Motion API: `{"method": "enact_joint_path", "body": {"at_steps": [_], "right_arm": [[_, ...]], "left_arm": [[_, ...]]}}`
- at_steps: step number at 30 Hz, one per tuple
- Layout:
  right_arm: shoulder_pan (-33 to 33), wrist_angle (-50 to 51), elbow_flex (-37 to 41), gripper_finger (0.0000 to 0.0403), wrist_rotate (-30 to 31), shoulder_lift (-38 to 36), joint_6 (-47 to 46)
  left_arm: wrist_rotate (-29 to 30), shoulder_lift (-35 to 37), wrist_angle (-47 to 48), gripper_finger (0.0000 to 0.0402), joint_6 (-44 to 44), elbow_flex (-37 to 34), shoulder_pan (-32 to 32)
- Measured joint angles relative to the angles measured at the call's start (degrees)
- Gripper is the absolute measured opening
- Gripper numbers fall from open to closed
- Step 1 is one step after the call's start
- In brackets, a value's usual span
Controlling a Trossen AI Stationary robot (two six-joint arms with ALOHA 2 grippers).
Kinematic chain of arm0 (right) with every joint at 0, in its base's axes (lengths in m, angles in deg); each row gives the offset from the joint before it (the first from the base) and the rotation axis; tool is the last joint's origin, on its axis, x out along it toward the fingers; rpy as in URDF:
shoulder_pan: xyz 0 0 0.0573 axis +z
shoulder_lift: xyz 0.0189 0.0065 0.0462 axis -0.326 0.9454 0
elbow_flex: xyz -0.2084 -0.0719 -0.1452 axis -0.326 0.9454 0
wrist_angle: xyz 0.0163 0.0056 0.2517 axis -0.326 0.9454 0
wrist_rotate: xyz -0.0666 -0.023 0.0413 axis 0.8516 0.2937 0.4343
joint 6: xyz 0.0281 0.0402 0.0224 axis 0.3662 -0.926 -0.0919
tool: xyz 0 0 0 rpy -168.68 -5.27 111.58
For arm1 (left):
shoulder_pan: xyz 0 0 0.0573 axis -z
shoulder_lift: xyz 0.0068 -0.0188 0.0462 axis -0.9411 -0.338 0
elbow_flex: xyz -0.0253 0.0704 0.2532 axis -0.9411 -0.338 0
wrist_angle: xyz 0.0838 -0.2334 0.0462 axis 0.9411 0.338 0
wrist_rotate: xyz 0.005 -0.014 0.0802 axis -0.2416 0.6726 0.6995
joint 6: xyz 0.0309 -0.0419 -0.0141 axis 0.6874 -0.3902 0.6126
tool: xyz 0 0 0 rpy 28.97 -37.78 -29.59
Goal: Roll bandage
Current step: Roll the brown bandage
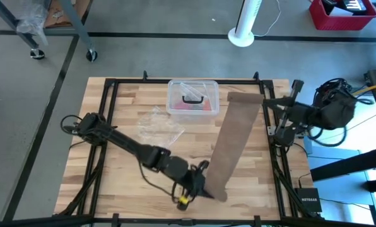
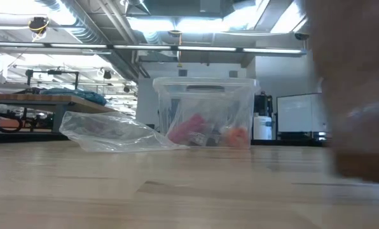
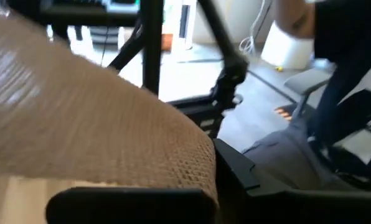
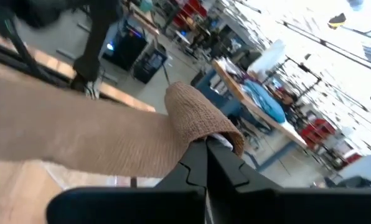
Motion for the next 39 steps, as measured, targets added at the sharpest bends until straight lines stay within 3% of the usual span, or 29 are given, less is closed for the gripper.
{"method": "enact_joint_path", "body": {"at_steps": [6, 13, 20, 27, 32, 39], "right_arm": [[0.0, 0.3, 11.4, 0.0000, -1.9, -2.7, -7.1], [0.0, -0.3, 21.8, 0.0000, -8.1, -1.3, -16.2], [0.1, -7.7, 29.6, 0.0000, -21.0, 2.2, -21.9], [0.6, -19.3, 32.7, 0.0000, -32.3, 7.6, -21.8], [6.4, -27.6, 32.7, 0.0000, -33.2, 9.3, -19.4], [14.7, -30.6, 29.0, 0.0000, -27.7, 9.2, -18.7]], "left_arm": [[3.0, 0.8, 1.0, 0.0002, 6.8, 9.2, 4.3], [10.5, 5.1, -0.2, 0.0006, 17.3, 17.6, 3.7], [16.7, 9.9, 0.0, 0.0004, 23.3, 20.2, -2.3], [17.7, 12.7, 2.2, 0.0002, 21.0, 20.3, -13.6], [17.5, 13.7, 9.9, 0.0004, 19.7, 20.3, -21.2], [17.5, 13.2, 22.7, 0.0002, 17.0, 17.8, -27.7]]}}
